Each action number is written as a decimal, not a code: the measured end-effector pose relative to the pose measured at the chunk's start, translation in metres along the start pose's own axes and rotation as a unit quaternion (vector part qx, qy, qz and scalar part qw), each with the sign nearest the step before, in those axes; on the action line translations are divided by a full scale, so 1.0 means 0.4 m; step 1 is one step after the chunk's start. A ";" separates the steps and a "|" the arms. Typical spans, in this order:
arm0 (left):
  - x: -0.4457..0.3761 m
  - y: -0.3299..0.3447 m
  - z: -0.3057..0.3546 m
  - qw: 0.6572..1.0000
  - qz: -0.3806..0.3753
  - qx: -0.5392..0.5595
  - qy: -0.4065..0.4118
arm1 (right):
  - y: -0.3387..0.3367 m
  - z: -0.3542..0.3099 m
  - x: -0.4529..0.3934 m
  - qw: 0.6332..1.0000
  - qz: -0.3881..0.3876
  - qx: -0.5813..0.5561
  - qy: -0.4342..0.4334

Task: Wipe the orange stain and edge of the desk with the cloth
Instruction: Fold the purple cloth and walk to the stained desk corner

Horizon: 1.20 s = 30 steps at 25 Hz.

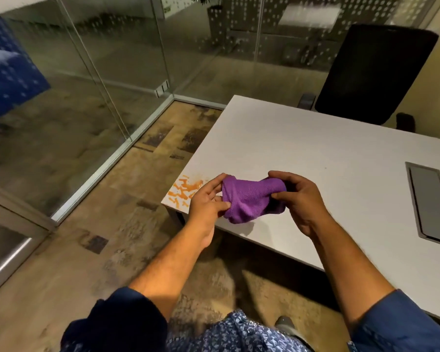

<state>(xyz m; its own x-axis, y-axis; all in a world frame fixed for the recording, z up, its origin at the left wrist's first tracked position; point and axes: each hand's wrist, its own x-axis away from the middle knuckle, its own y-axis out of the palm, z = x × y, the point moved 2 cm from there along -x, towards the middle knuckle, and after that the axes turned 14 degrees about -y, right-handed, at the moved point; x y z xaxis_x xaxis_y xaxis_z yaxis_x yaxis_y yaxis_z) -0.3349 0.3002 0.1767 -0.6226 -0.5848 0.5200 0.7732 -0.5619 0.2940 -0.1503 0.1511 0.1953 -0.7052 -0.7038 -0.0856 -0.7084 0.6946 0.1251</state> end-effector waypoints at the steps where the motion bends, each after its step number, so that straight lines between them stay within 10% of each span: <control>1: 0.003 -0.016 0.004 0.999 0.000 0.034 -0.004 | 0.020 -0.004 -0.003 0.999 -0.005 0.048 -0.016; 3: 0.001 -0.046 0.015 0.998 0.021 0.061 0.002 | 0.056 -0.012 -0.014 0.986 -0.027 0.155 -0.047; 7: -0.034 -0.103 0.046 0.958 0.152 -0.219 0.107 | 0.087 -0.008 -0.057 0.946 -0.059 0.313 -0.062; 11: -0.079 -0.140 0.084 0.912 0.144 -0.364 0.121 | 0.116 0.032 -0.102 0.967 -0.105 0.232 -0.018; 17: -0.145 -0.156 0.128 0.959 0.171 -0.204 0.091 | 0.154 0.137 -0.193 0.974 -0.131 0.069 0.170; 30: -0.228 -0.219 0.132 0.960 0.199 -0.196 0.028 | 0.212 0.284 -0.256 0.944 -0.210 0.168 0.192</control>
<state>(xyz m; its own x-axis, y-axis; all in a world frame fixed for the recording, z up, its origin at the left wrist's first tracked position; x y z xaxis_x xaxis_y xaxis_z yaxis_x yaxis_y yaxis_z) -0.3394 0.4336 0.1457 -0.3020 -0.8226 0.4818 0.8528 -0.4590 -0.2490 -0.1414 0.2991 0.1024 -0.3432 -0.8850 0.3147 -0.9378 0.3044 -0.1667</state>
